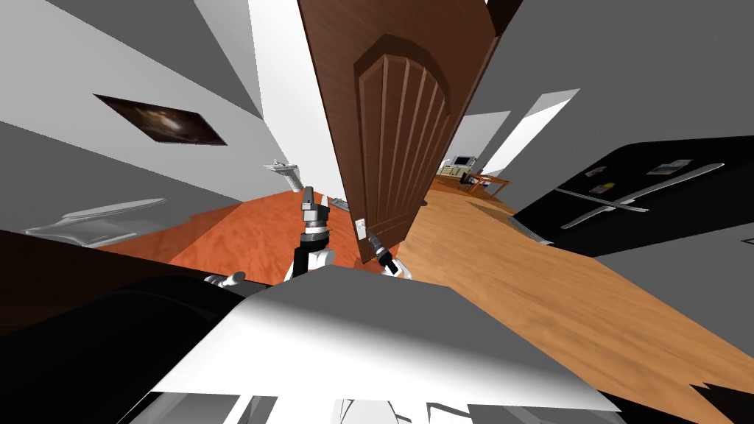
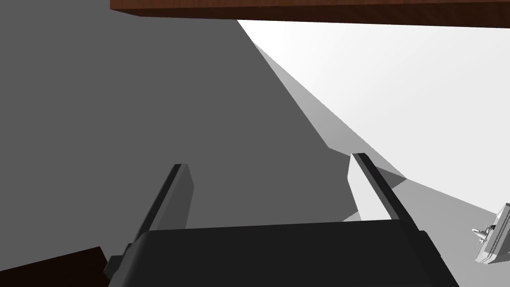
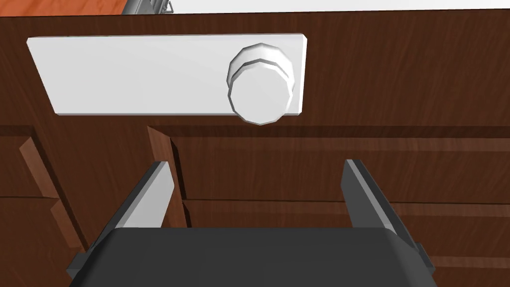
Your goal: Push the door open
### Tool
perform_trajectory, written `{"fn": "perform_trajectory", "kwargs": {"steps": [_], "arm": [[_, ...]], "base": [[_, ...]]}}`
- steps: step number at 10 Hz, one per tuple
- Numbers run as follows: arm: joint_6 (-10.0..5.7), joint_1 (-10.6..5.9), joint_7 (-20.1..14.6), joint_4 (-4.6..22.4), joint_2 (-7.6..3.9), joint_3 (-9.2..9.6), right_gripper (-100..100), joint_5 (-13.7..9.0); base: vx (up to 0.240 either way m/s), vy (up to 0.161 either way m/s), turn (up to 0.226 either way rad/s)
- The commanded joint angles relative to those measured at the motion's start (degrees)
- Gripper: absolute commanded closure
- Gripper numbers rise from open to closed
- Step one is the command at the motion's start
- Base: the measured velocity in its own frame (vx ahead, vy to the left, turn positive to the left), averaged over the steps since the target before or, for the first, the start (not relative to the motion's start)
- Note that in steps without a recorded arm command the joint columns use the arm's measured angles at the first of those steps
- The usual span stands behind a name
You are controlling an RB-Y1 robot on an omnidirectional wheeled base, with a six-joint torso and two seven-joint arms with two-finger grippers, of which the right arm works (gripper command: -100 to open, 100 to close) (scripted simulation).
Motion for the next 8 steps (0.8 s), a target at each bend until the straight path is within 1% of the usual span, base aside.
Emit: {"fn": "perform_trajectory", "kwargs": {"steps": [1,4,5,6,8], "arm": [[-0.09,-0.24,0.2,0.43,0.38,-0.32,-100,-0.01],[-0.41,-0.89,0.6,1.62,1.59,-1.13,-100,-0.07],[-0.37,-0.87,0.53,1.59,1.43,-1.0,-100,-0.05],[-0.37,-0.87,0.53,1.59,1.43,-1.0,100,-0.05],[-0.37,-0.87,0.53,1.59,1.43,-1.0,100,-0.05]], "base": [[0.144,0.157,0.029],[0.143,0.173,0.03],[0.069,0.082,-0.001],[-0.011,-0.01,-0.005],[-0.021,-0.028,0.012]]}}
